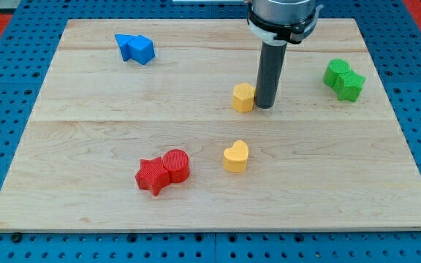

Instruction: Place your arm at the bottom right of the green star

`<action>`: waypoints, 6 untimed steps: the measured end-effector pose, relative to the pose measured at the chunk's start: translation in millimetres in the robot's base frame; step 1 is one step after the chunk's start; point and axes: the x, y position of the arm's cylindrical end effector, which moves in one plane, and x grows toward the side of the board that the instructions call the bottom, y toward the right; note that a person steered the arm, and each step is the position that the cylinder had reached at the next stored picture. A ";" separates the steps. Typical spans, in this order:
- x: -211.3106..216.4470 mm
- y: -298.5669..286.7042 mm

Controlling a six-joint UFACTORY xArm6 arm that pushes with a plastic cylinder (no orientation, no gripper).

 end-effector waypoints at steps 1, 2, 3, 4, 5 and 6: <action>11.5 29.3; 29.0 57.5; 34.7 94.1; 30.7 127.6; 22.2 155.1; 9.7 173.6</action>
